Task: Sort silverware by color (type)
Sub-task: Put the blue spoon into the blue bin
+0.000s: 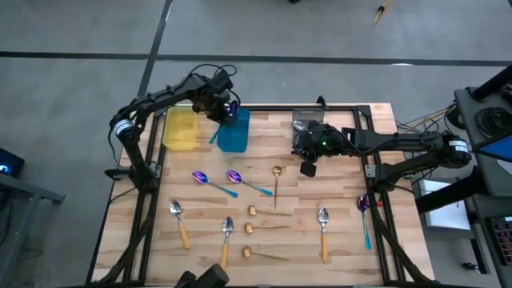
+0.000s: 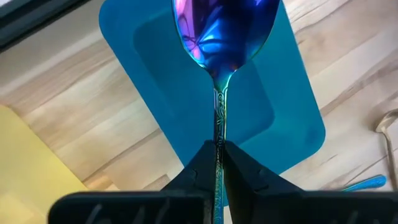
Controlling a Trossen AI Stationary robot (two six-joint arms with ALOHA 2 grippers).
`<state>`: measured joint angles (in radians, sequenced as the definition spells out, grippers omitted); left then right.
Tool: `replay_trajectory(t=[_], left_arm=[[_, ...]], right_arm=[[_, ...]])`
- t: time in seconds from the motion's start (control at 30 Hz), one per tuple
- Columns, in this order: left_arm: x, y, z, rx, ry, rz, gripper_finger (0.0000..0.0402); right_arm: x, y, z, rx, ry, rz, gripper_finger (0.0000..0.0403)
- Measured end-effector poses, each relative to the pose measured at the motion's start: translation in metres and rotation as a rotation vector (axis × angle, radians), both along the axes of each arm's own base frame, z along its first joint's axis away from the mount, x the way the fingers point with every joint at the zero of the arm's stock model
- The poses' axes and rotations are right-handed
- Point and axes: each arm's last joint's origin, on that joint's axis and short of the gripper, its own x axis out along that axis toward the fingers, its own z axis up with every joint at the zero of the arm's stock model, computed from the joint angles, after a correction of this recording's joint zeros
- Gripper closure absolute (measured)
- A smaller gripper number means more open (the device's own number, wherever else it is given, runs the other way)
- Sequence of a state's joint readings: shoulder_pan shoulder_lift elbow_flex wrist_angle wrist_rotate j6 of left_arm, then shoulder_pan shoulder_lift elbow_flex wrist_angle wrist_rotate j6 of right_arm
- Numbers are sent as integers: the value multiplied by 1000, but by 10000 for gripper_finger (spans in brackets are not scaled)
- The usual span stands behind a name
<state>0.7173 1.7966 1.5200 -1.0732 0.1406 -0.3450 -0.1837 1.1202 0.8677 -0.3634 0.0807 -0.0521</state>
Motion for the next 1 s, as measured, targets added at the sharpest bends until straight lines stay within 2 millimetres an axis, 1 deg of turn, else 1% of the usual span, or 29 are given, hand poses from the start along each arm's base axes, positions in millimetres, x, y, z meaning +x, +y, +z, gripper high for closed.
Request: replay_trajectory(t=[0.1, 0.37, 0.6, 0.73, 0.83, 1.0], left_arm=[[3, -2, 0, 2, -6, 6, 401], [17, -8, 2, 55, -68, -34, 401], [17, -6, 2, 116, -33, -22, 401], [17, -7, 1, 113, -34, -11, 401], [20, -7, -3, 100, -22, -9, 401], [26, -11, -19, 40, 51, -39, 401]], right_arm=[[0, 0, 0, 0, 1, 0, 335], [-3, 0, -4, 7, 37, 0, 335], [-4, 1, -6, 21, 55, -9, 335], [-4, 1, -6, 21, 54, -10, 335], [-4, 1, -6, 21, 54, -9, 335], [-4, 1, -6, 21, 54, -10, 335]])
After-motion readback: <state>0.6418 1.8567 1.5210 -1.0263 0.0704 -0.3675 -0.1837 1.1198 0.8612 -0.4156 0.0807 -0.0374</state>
